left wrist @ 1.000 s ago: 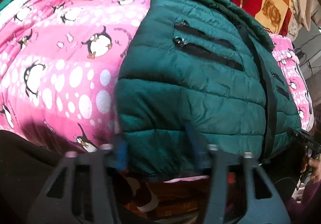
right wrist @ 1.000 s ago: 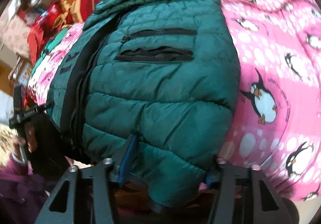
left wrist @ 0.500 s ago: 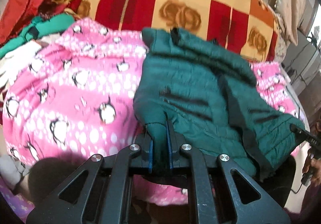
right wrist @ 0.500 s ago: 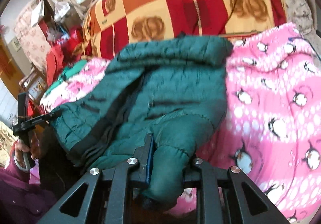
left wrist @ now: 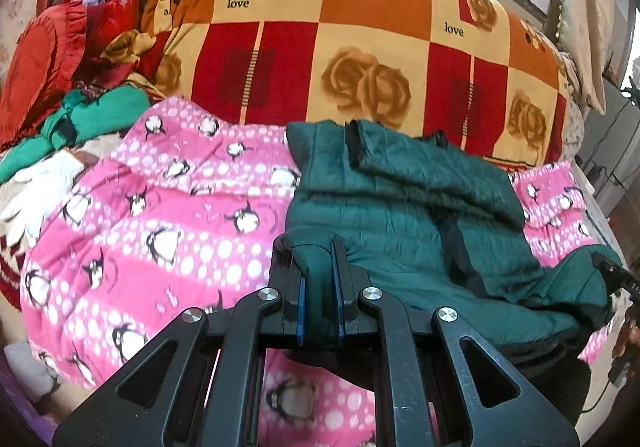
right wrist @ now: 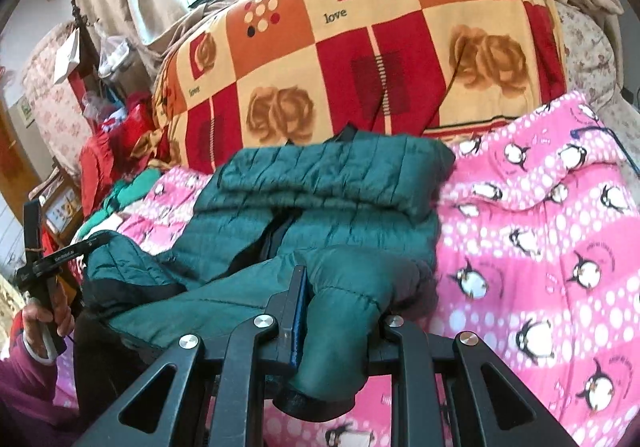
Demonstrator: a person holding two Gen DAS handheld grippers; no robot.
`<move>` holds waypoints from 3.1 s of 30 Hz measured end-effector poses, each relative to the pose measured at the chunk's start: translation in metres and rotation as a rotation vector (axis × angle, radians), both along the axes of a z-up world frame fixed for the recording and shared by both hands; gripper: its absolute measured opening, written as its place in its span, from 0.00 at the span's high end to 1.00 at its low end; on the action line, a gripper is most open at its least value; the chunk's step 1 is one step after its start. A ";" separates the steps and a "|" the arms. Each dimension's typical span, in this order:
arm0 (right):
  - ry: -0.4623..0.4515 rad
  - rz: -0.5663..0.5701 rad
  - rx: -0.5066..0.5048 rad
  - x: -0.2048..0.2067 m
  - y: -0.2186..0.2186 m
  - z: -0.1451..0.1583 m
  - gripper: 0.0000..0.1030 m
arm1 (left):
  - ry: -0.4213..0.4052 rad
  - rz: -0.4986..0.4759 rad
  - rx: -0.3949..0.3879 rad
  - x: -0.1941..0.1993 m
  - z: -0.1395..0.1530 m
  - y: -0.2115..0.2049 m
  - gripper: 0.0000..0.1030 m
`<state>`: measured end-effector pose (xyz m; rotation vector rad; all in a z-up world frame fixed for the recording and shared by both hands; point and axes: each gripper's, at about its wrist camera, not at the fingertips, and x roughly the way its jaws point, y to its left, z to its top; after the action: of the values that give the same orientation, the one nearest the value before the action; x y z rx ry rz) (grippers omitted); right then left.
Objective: Fold large clothes
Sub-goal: 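Grasp the hem with both grippers and fold it up toward the collar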
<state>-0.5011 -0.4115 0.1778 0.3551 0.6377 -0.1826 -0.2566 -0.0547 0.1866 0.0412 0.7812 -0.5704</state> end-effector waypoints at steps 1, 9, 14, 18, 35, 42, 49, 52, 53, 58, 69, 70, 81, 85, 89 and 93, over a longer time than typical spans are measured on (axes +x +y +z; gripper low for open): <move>-0.003 -0.006 -0.003 0.004 -0.003 0.002 0.82 | -0.007 0.003 -0.003 0.004 0.002 -0.002 0.90; -0.021 -0.052 -0.014 0.032 -0.025 0.011 0.82 | -0.030 0.030 -0.027 0.033 0.015 -0.018 0.90; -0.018 -0.067 -0.034 0.048 -0.033 0.015 0.82 | -0.042 0.043 -0.028 0.048 0.018 -0.030 0.90; -0.012 -0.082 -0.039 0.063 -0.044 0.016 0.82 | -0.050 0.057 -0.021 0.063 0.020 -0.041 0.90; 0.027 -0.134 -0.061 0.124 -0.091 0.007 0.82 | -0.070 0.105 0.018 0.122 0.016 -0.086 0.90; 0.034 -0.140 -0.074 0.150 -0.106 0.008 0.82 | -0.070 0.129 0.030 0.146 0.012 -0.101 0.90; 0.042 -0.150 -0.084 0.180 -0.120 0.007 0.82 | -0.071 0.147 0.052 0.168 0.008 -0.117 0.90; 0.045 -0.157 -0.082 0.189 -0.125 0.005 0.82 | -0.073 0.153 0.057 0.174 0.007 -0.122 0.90; 0.046 -0.160 -0.079 0.193 -0.127 0.004 0.82 | -0.074 0.156 0.060 0.177 0.006 -0.125 0.90; 0.049 -0.170 -0.078 0.208 -0.136 0.001 0.82 | -0.070 0.179 0.067 0.193 0.000 -0.135 0.90; 0.085 -0.199 -0.057 0.252 -0.160 -0.028 0.82 | -0.040 0.230 0.126 0.227 -0.033 -0.160 0.90; 0.090 -0.202 -0.051 0.255 -0.162 -0.032 0.82 | -0.039 0.232 0.133 0.228 -0.036 -0.161 0.90; 0.132 -0.227 -0.016 0.275 -0.174 -0.072 0.82 | -0.033 0.244 0.182 0.241 -0.063 -0.175 0.90; 0.134 -0.233 0.002 0.278 -0.176 -0.078 0.82 | -0.036 0.247 0.188 0.241 -0.066 -0.178 0.89; 0.113 -0.235 0.029 0.278 -0.179 -0.082 0.78 | -0.032 0.240 0.174 0.242 -0.066 -0.178 0.89; 0.100 -0.233 0.024 0.275 -0.177 -0.080 0.76 | -0.007 0.222 0.115 0.242 -0.063 -0.169 0.84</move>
<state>-0.2258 -0.5886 0.0982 0.4457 0.6967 -0.4176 -0.0143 -0.2234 0.1238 0.0612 0.7998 -0.3146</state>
